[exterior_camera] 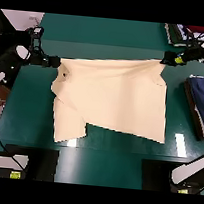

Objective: Fold the shirts.

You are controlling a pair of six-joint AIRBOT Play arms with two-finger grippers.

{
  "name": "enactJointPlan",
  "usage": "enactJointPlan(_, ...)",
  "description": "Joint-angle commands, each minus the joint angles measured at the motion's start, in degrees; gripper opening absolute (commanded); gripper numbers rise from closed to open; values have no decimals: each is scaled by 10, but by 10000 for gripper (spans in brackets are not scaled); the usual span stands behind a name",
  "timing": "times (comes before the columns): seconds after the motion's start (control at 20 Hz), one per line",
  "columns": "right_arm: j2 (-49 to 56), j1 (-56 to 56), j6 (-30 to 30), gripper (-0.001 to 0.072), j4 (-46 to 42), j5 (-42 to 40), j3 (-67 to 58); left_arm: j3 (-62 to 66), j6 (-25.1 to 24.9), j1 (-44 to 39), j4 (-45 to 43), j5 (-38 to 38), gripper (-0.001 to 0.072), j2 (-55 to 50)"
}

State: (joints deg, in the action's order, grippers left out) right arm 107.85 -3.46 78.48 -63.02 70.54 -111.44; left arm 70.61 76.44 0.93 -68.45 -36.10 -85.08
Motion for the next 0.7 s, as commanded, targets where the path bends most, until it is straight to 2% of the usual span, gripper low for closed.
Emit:
enactJointPlan(0.0,37,2,2,400,48,-10,-44,13,16,0,0,21,468,-23)
enactJointPlan(0.15,10,22,-4,406,109,32,-33,73,15,30,0,-91,468,-12)
enactJointPlan(0.4,-106,63,-58,406,125,129,129,87,5,124,0,-366,468,55)
enactJointPlan(0.5,-158,74,-66,405,126,137,210,51,-9,146,2,-415,468,79)
enactJointPlan(0.65,-229,75,-76,406,126,130,322,-45,-22,149,25,-419,468,93)
